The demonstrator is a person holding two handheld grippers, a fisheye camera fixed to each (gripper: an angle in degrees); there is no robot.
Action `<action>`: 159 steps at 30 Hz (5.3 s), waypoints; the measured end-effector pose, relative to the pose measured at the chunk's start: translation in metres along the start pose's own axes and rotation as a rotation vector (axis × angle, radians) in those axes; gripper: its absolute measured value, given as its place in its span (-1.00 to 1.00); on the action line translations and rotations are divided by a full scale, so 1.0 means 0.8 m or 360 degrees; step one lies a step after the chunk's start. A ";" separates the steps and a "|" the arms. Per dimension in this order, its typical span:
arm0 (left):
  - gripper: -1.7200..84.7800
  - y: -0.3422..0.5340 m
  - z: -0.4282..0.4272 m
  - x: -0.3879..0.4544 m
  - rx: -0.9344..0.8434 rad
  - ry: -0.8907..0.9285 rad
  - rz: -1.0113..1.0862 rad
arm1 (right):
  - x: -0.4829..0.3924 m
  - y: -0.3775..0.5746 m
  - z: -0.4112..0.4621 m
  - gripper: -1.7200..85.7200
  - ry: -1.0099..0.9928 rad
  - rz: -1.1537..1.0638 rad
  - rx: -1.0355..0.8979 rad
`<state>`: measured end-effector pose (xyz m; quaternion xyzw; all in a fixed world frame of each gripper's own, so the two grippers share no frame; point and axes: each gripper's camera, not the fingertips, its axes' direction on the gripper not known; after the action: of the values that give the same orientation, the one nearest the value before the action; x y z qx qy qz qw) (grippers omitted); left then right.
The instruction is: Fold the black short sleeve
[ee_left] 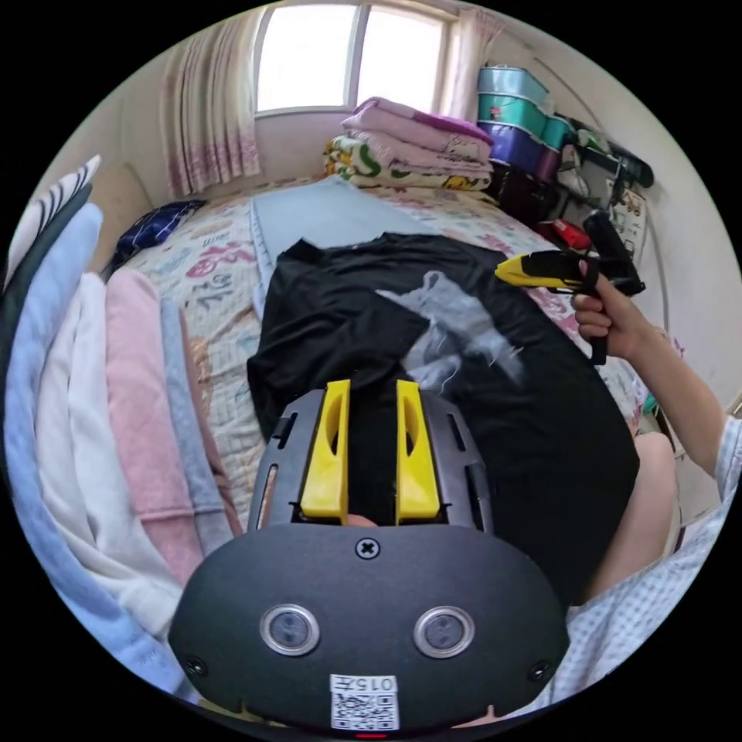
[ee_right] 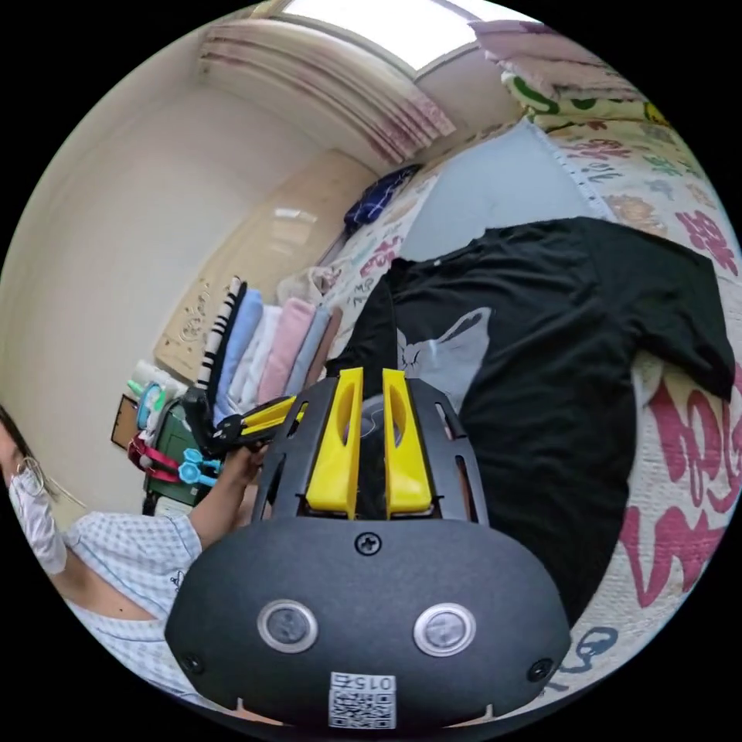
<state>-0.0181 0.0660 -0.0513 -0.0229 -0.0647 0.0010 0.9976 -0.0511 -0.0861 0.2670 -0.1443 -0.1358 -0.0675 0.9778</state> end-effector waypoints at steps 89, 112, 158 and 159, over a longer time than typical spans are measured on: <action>-0.80 0.289 -0.236 -0.140 -0.0458 0.0283 -0.0574 | -0.563 0.094 -0.324 -0.88 0.0316 0.0461 0.0454; -0.96 0.266 -0.220 -0.101 -0.0562 0.0155 -0.0494 | -0.765 0.074 -0.058 -0.97 0.1264 -0.0012 0.0143; -0.97 0.205 -0.168 0.086 -0.0788 -0.0270 -0.0214 | -0.663 0.029 0.308 -0.97 0.1556 -0.0231 -0.0746; -0.97 0.205 -0.166 0.080 -0.0787 -0.0219 -0.0261 | -0.658 0.027 0.301 -0.97 0.1540 -0.0222 -0.0730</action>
<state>0.0629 0.2244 -0.1822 -0.2604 -0.1322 -0.0941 0.9518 -0.6090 0.0560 0.3331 -0.2972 0.3390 -0.2188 0.8654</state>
